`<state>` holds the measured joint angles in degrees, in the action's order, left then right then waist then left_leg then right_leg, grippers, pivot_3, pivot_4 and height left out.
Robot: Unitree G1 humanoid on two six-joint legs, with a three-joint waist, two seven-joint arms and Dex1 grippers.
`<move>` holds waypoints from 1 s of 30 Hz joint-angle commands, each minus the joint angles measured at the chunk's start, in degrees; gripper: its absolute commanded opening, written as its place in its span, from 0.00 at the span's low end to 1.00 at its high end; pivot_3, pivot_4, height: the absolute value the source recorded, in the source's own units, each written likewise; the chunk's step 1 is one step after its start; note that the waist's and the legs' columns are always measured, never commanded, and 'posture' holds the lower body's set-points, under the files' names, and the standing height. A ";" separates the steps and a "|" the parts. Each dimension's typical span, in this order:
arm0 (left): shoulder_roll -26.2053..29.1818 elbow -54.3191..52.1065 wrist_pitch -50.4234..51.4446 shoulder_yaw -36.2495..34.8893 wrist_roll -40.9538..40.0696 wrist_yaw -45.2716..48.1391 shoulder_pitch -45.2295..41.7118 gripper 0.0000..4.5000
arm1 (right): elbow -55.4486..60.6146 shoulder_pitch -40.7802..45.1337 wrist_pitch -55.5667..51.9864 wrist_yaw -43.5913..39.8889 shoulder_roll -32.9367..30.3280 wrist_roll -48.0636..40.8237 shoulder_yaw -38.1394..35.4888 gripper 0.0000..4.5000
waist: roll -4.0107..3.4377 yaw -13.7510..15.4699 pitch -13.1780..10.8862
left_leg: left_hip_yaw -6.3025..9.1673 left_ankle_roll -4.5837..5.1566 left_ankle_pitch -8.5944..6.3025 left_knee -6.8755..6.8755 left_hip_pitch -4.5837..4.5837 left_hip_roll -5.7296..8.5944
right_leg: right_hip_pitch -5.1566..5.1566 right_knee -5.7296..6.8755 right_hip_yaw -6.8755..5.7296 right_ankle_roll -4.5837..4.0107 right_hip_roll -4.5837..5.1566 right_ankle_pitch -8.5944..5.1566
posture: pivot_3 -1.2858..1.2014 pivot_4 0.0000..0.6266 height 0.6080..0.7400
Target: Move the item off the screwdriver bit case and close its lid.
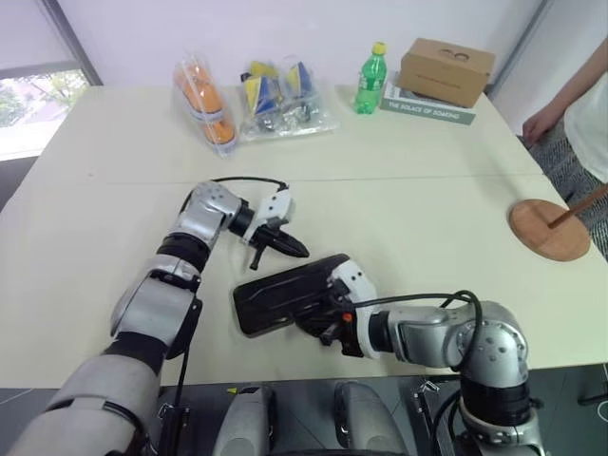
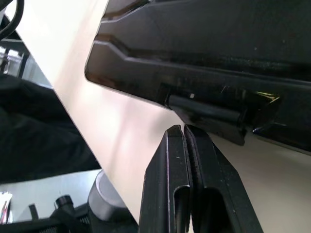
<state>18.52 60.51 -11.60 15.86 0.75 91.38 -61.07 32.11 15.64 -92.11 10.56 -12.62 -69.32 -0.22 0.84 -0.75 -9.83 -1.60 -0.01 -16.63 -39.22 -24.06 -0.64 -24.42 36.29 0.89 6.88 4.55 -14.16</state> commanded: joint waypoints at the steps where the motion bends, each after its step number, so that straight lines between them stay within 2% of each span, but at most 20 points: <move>1: 0.22 -1.83 -2.20 1.83 0.40 1.12 -0.55 0.00 | 0.32 -0.38 -0.39 3.28 1.16 -2.90 -0.89 0.01 | 0.00 -0.01 0.00 | 0.00 0.00 0.00 0.00 0.00 0.00 | 0.00 0.00 0.00 0.00 0.00 0.00 | 0.52 0.24 1.00; 16: 2.01 -6.56 -2.81 8.48 -2.23 1.12 2.67 0.00 | -0.90 0.27 -0.39 9.70 3.94 -4.28 -0.55 0.01 | -0.01 -0.08 0.01 | 0.01 0.00 0.00 0.00 0.00 -0.03 | 0.00 0.01 0.00 0.00 -0.02 0.00 | 0.52 0.24 1.00; 30: 5.42 -14.73 0.40 12.93 -6.16 1.12 6.30 0.00 | 1.81 1.38 -0.21 10.70 3.00 1.33 1.82 0.01 | -0.02 -0.26 0.02 | 0.02 0.01 0.00 0.00 0.01 -0.06 | 0.00 0.01 0.01 0.00 -0.05 0.00 | 0.52 0.24 1.00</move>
<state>24.18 48.12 -11.36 26.31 -4.02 90.48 -56.20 31.91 15.35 -92.14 20.22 -9.06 -70.84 3.09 0.82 -1.01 -9.81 -1.58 -0.01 -16.63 -39.22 -24.06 -0.70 -24.43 36.30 0.90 6.88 4.50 -14.16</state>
